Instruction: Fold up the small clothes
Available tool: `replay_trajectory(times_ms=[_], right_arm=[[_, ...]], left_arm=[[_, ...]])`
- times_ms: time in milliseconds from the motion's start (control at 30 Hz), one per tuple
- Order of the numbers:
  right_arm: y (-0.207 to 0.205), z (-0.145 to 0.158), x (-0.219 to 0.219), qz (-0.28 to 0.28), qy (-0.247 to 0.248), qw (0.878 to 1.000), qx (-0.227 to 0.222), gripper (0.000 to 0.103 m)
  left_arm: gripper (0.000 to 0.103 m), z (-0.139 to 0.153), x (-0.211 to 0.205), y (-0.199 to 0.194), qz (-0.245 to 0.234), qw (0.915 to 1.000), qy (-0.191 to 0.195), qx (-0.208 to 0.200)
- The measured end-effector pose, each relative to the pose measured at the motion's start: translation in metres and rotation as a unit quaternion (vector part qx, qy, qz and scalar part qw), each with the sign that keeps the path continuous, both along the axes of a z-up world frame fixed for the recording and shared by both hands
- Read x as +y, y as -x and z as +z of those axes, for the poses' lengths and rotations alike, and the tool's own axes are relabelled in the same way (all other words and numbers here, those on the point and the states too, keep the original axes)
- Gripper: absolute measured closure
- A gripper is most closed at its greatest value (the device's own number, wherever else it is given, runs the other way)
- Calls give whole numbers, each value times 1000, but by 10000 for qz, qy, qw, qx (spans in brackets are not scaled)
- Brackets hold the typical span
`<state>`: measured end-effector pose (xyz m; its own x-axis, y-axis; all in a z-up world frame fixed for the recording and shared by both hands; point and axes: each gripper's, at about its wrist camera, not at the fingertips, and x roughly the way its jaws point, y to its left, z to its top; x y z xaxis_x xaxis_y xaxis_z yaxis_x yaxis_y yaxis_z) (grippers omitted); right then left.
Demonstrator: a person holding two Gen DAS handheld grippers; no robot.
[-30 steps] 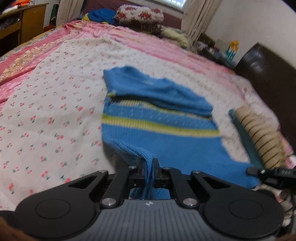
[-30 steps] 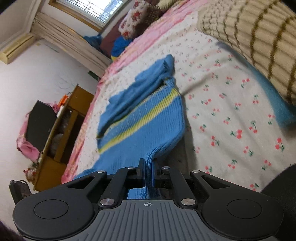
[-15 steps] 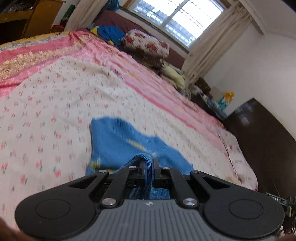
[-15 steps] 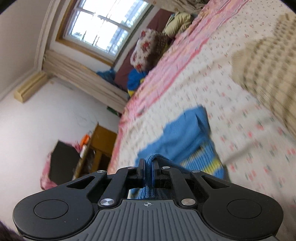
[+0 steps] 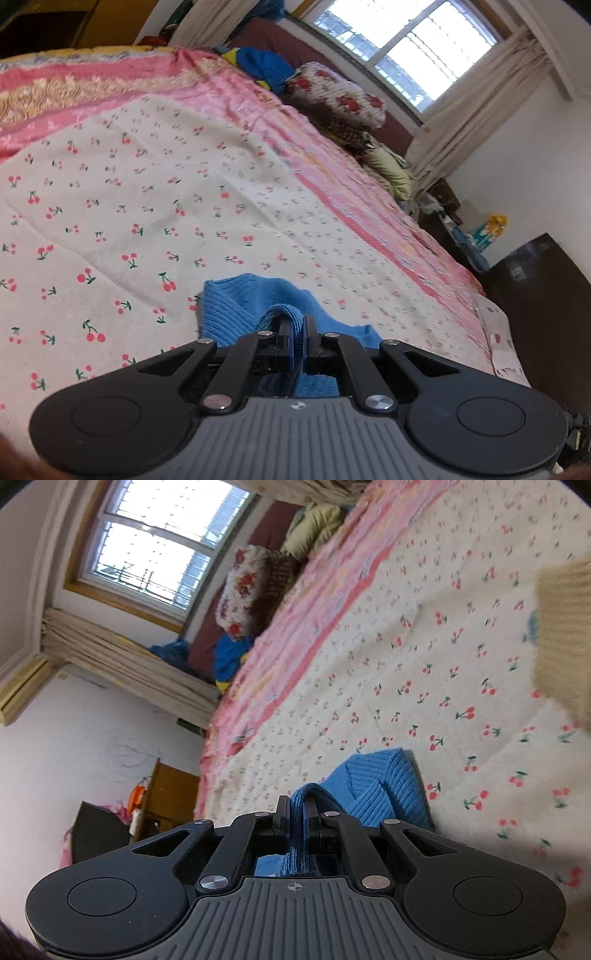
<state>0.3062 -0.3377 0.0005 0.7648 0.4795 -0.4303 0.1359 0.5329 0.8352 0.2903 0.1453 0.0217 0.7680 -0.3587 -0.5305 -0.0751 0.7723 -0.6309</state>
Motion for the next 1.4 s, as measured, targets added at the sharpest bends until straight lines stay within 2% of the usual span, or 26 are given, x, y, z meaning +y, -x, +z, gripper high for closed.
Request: replay_trajectory(times_ms=[33,200,267,333,433,533,767,900,1067,1167,1200,1267,1333,1400], right_arm=[[-3,-4,1,9,-31,10000,22,93],[-11,-19,-2,-159,-248,9995,133,91],[-11,-26,-5,-205,-429,9989,57,82],[-12,-28,-6,-253,-501,9984,-91,57],[-13,-27,-5,-135,-462,9983,-337,52],[-13,-23,-1,36,-186,9986,-501,49],[-13,-18,8,246,445,9968,-618,49],[-8,-13,16,292,1163,9909,-610,49],[-4,-7,35,423,2215,9725,-588,49],[-4,-10,49,618,2741,9582,-528,51],[-3,-12,52,629,2837,9555,-506,52],[-4,-16,56,641,3048,9493,-426,65],[-4,-17,58,597,3261,9427,-382,83],[-5,-17,54,540,3195,9453,-367,90]], left_arm=[[92,-5,2,-4,39,10000,78,40],[92,-15,8,-12,275,9991,294,131],[92,-18,10,-11,430,9981,417,124],[92,-20,14,-9,596,9967,533,112],[92,-21,15,-7,785,9957,484,89],[91,-17,13,-5,929,9952,289,32],[90,0,10,5,1211,9922,-261,-173],[90,6,-1,21,1080,9922,-565,-257],[86,8,-40,32,493,9860,-1558,-329],[84,5,-58,31,202,9816,-1861,-363],[83,3,-62,30,187,9794,-1983,-339],[83,-4,-64,27,239,9744,-2227,-177],[83,-13,-61,25,347,9695,-2425,69],[81,-21,-55,27,478,9668,-2505,193]])
